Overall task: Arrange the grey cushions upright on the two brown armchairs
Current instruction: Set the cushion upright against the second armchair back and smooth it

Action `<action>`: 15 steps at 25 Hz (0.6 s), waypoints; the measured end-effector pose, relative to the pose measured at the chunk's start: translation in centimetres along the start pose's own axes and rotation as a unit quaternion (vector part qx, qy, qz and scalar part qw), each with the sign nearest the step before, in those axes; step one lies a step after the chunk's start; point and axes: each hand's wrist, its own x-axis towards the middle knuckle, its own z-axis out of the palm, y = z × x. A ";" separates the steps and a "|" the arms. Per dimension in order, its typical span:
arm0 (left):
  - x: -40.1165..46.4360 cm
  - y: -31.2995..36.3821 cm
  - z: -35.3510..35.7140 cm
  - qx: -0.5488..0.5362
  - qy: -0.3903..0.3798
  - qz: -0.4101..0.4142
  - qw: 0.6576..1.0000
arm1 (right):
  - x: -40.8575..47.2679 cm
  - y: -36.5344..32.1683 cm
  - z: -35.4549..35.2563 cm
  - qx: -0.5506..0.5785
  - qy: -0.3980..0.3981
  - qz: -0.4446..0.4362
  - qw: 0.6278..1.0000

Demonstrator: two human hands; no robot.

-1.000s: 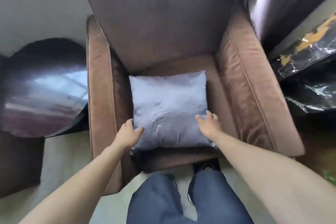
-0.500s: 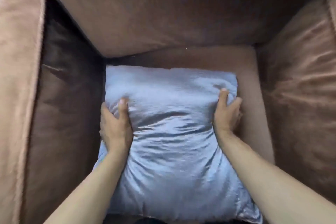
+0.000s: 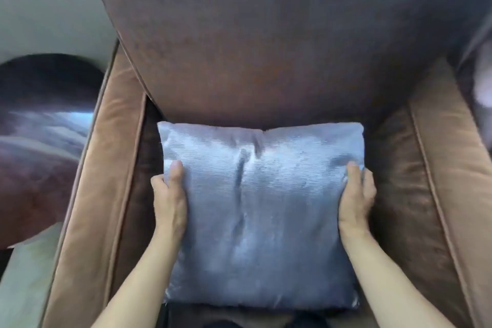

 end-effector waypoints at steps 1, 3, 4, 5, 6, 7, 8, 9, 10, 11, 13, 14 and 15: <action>0.2 1.8 -0.4 -0.042 -0.002 0.040 0.998 | 0.8 -2.9 -0.5 0.060 -0.002 -0.054 0.997; 0.6 5.2 -1.2 -0.127 -0.009 0.103 0.987 | 2.4 -7.6 -1.1 0.150 -0.033 -0.116 0.981; 0.7 6.7 -1.3 -0.155 -0.020 0.121 0.980 | 2.9 -9.4 -1.4 0.153 -0.047 -0.128 0.979; 0.4 7.9 -1.3 -0.175 -0.038 0.132 0.975 | 2.9 -10.9 -1.7 0.142 -0.056 -0.119 0.981; 0.0 8.8 -1.3 -0.186 -0.053 0.139 0.971 | 2.8 -12.2 -2.0 0.139 -0.057 -0.101 0.983; -0.3 9.5 -1.2 -0.182 -0.054 0.144 0.971 | 2.7 -13.3 -2.1 0.138 -0.050 -0.093 0.985; -0.4 10.4 -1.0 -0.163 -0.044 0.152 0.974 | 2.6 -14.2 -1.9 0.128 -0.025 -0.115 0.985; -0.5 11.7 -0.9 -0.143 -0.034 0.160 0.976 | 2.2 -15.5 -1.3 0.076 0.009 -0.178 0.981; -0.5 12.9 -0.7 -0.130 -0.026 0.158 0.978 | 1.5 -16.6 -0.2 -0.015 0.032 -0.266 0.963; -0.5 14.3 -0.4 -0.120 -0.020 0.151 0.981 | 0.4 -17.7 1.4 -0.107 0.030 -0.356 0.928; -0.7 16.5 0.6 -0.090 -0.009 0.170 0.981 | -2.6 -19.5 6.3 -0.216 -0.075 -0.459 0.858; -0.8 17.3 1.2 -0.077 -0.015 0.184 0.980 | -4.2 -20.3 8.8 -0.253 -0.142 -0.476 0.830; -0.6 17.8 1.8 -0.071 -0.029 0.192 0.978 | -5.5 -20.9 11.1 -0.298 -0.200 -0.471 0.806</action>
